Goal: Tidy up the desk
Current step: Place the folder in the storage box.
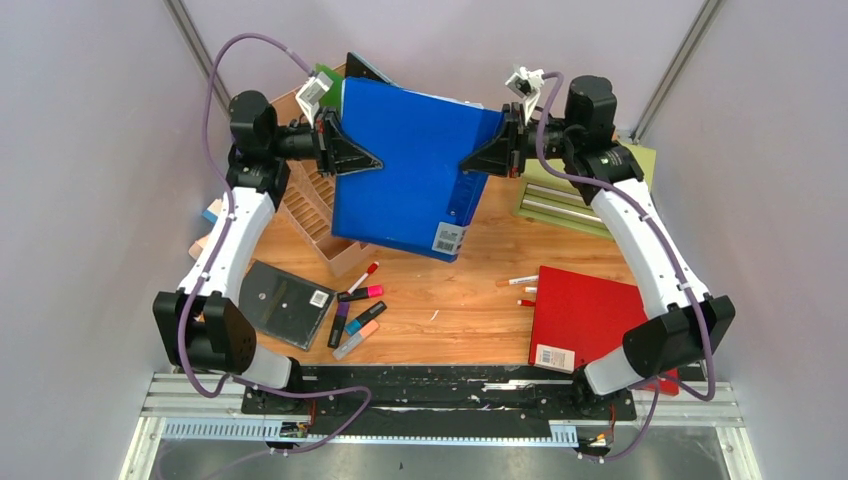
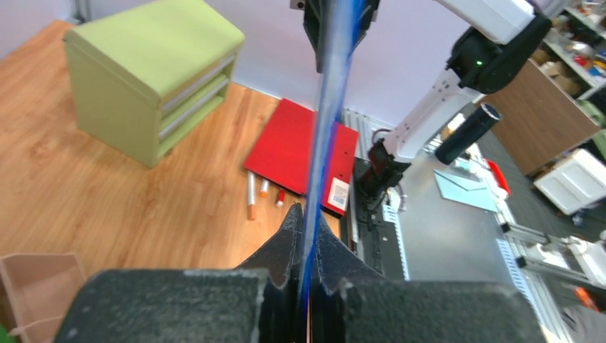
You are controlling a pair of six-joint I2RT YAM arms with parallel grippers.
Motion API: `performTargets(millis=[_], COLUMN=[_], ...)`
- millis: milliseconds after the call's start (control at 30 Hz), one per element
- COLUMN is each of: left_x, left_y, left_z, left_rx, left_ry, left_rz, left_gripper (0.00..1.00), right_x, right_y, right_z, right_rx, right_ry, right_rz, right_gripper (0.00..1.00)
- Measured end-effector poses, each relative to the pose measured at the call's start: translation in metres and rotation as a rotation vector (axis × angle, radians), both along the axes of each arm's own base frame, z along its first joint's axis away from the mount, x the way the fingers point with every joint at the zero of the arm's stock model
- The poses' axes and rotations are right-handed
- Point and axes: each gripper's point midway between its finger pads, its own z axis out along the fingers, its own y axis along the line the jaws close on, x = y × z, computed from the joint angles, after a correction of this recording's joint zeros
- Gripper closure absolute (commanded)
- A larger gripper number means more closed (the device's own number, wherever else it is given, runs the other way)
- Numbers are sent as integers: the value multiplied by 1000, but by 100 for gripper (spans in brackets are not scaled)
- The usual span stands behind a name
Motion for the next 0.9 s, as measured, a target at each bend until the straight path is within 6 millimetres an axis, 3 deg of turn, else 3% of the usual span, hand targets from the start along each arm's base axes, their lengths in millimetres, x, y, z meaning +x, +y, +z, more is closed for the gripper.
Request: performTargets(millis=[100,267,333,500,667,900], left_x=[7,31,42,82,106,120], left_y=[2,15,27,85,138,171], left_z=[1,10,9,-6,-15,-27], left_rx=[16,68,93,184,259,341], left_ry=[-7,-60,-65,-18,19,47], left_rz=[35,190,266,559,806,982], left_gripper=[76,26,15,4,0,0], right_x=[8,25,34,66,102,116], right_y=[2,7,10,16,29,72], right_z=[0,11,15,27,40,42], right_rx=[-3,-12,-18,-31,-30,-35], right_ry=[8,-33,-50,-97,-156,-182], right_rz=[-16,-82,-117,-222,-320,-386], right_gripper=[100,100,100,100,100,100])
